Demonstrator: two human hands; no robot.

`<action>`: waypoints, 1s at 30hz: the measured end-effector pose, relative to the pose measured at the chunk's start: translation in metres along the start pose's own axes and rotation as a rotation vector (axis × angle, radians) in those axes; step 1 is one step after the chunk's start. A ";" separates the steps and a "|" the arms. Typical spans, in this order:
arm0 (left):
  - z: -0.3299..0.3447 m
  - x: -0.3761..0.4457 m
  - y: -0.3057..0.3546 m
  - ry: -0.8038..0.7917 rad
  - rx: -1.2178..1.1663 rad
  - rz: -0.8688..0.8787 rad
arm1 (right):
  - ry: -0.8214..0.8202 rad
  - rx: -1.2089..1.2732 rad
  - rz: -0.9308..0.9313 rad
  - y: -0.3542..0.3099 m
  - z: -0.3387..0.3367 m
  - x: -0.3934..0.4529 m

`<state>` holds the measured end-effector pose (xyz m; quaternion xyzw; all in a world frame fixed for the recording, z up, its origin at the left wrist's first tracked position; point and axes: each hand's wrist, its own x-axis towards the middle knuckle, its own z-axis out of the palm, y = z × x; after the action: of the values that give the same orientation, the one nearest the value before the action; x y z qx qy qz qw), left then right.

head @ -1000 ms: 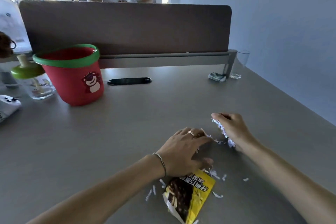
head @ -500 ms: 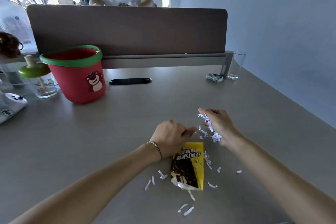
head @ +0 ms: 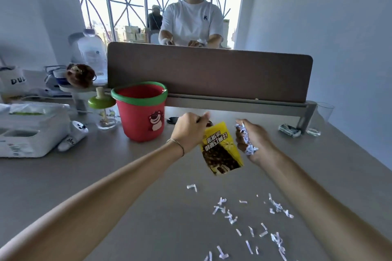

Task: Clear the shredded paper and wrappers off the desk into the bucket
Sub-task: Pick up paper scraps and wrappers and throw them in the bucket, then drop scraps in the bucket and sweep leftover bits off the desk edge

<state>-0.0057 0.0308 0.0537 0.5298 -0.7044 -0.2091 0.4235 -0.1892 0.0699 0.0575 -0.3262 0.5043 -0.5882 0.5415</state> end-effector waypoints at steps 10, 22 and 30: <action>-0.121 0.103 0.003 0.272 0.117 0.039 | -0.128 -0.031 -0.017 -0.053 0.099 0.049; -0.199 0.195 -0.041 0.360 0.600 0.088 | -0.263 0.120 0.060 -0.040 0.126 0.077; -0.175 0.190 -0.058 0.242 0.869 0.118 | -0.256 0.092 0.120 -0.036 0.127 0.091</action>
<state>0.1555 -0.1375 0.1789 0.6379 -0.7013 0.1938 0.2523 -0.1009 -0.0520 0.1123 -0.3427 0.4220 -0.5311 0.6500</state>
